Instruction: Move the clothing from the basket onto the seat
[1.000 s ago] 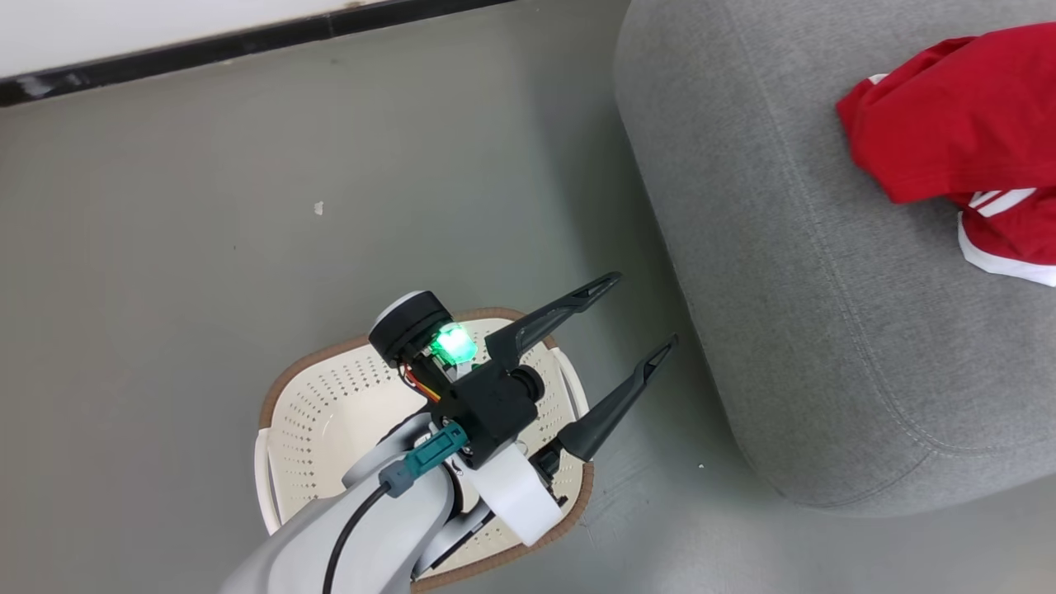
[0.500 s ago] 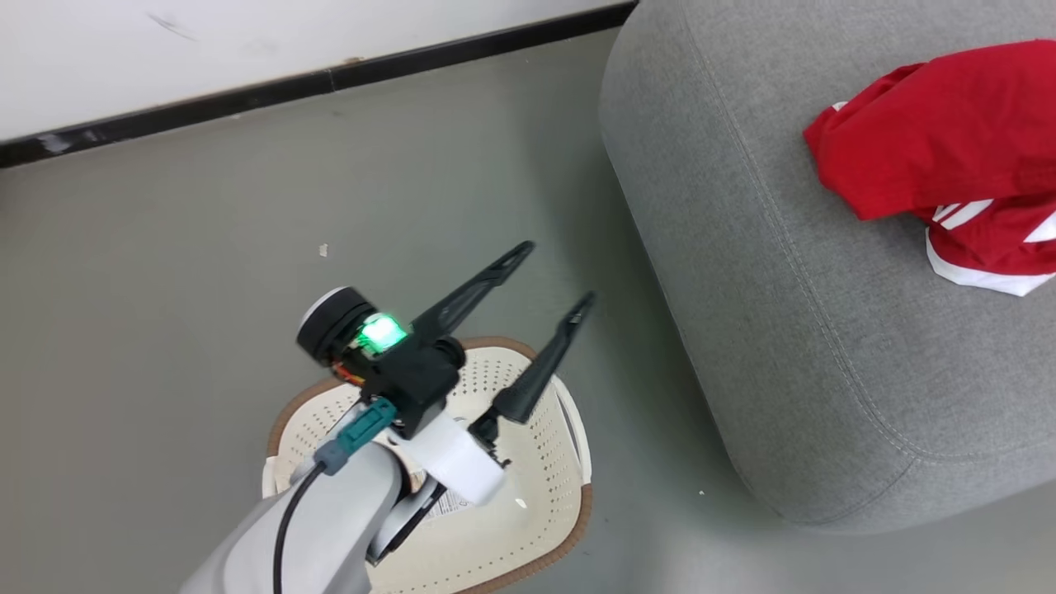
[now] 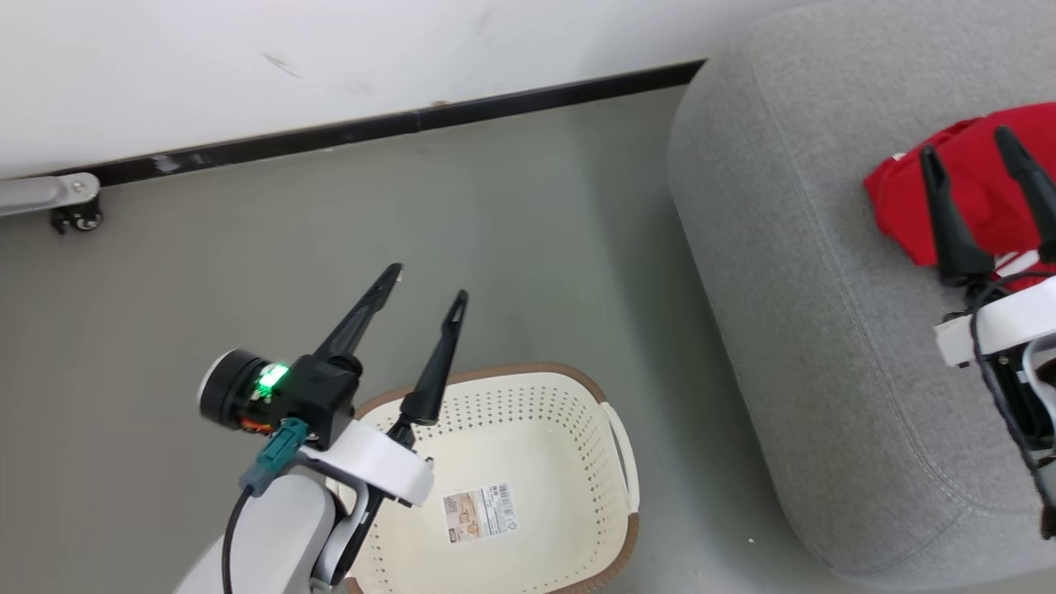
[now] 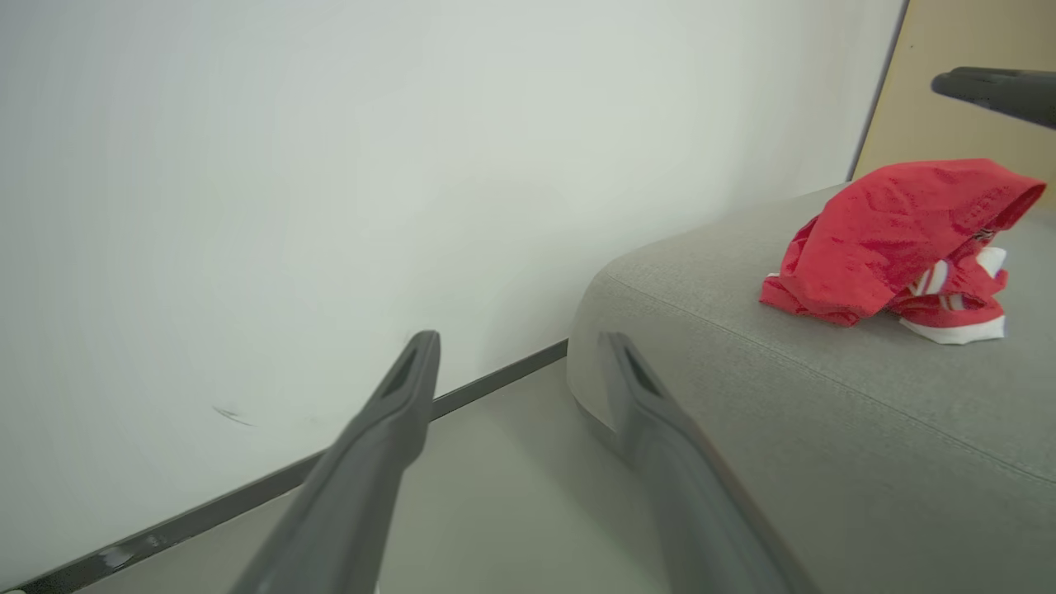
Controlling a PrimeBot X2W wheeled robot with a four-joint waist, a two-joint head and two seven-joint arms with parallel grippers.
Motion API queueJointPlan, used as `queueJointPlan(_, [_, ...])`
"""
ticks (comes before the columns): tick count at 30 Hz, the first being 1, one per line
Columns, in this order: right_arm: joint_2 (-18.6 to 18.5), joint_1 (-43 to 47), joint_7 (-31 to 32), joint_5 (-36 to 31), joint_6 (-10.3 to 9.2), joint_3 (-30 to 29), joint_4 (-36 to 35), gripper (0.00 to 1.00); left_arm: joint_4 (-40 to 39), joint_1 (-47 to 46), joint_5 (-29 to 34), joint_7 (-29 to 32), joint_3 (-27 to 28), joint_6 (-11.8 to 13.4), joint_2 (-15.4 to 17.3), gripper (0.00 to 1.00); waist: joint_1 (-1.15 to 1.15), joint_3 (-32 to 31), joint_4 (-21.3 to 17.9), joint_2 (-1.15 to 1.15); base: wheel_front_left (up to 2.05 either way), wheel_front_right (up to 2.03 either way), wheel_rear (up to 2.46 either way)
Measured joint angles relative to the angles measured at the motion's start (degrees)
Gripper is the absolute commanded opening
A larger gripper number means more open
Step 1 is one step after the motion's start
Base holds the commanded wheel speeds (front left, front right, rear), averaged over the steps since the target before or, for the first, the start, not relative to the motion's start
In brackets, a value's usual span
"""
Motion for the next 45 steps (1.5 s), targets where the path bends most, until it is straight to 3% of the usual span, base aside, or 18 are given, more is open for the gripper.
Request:
queueJointPlan(17, [10.2,6.2,0.0,-4.2,0.0,1.2,-1.4,1.0,-2.1,11.6,1.0,-0.2,10.1,9.2,-2.0,1.0,0.0,-5.9,8.0,0.0,0.0,0.0,0.0])
queueJointPlan(30, [15.0,18.3,0.0,-7.4,0.0,-0.6,-3.4,1.0,-1.7,16.6,3.9,-0.2,11.9,10.7,-2.0,1.0,0.0,-10.9,13.3,0.0,0.0,0.0,0.0])
queueJointPlan(45, [16.8,26.0,0.0,-10.4,-0.01,-3.9,-5.9,1.0,2.3,18.7,6.1,-0.2,11.8,10.8,-0.9,1.0,0.0,-15.2,16.4,0.0,0.0,0.0,0.0])
